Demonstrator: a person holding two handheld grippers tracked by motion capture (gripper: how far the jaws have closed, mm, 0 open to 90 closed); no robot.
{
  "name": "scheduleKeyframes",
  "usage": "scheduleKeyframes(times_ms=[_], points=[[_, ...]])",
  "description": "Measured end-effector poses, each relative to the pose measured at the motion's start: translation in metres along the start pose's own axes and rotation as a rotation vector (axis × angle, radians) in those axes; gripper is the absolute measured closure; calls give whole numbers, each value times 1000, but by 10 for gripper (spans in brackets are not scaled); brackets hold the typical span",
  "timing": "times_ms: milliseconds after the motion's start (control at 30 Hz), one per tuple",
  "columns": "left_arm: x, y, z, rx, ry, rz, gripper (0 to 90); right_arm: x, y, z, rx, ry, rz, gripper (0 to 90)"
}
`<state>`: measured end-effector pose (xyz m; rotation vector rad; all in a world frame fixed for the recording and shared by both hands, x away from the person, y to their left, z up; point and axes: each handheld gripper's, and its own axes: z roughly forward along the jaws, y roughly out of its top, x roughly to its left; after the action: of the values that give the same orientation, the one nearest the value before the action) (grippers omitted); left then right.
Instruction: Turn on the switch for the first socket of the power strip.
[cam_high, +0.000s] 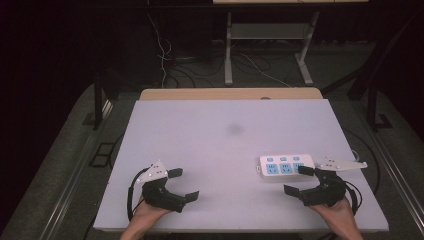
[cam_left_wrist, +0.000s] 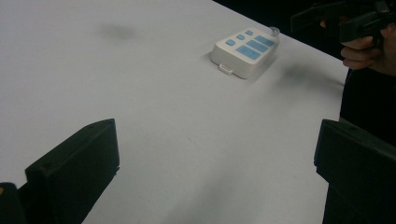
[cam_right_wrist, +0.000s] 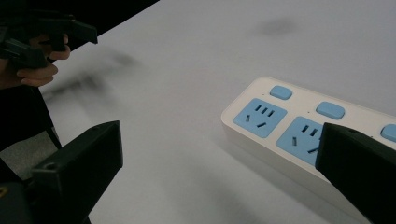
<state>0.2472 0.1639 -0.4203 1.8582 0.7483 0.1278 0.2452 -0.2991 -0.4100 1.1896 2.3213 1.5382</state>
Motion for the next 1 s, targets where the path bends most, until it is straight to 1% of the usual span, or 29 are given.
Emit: scheduleKeyframes(times_ms=[400, 633, 800, 967, 1000], points=[[-1, 0, -2, -18, 4, -12, 0, 0, 0, 0, 23, 11, -10, 4], [-1, -1, -2, -13, 2, -13, 0, -1, 1, 0, 33, 24, -9, 4], [1, -1, -2, -9, 3, -14, 0, -1, 4, 0, 53, 34, -10, 4], [1, -1, -3, -12, 3, -15, 0, -3, 7, -1, 67, 38, 1, 4], [1, -1, -3, -13, 2, -17, 0, -3, 9, -1, 78, 37, 6, 4]])
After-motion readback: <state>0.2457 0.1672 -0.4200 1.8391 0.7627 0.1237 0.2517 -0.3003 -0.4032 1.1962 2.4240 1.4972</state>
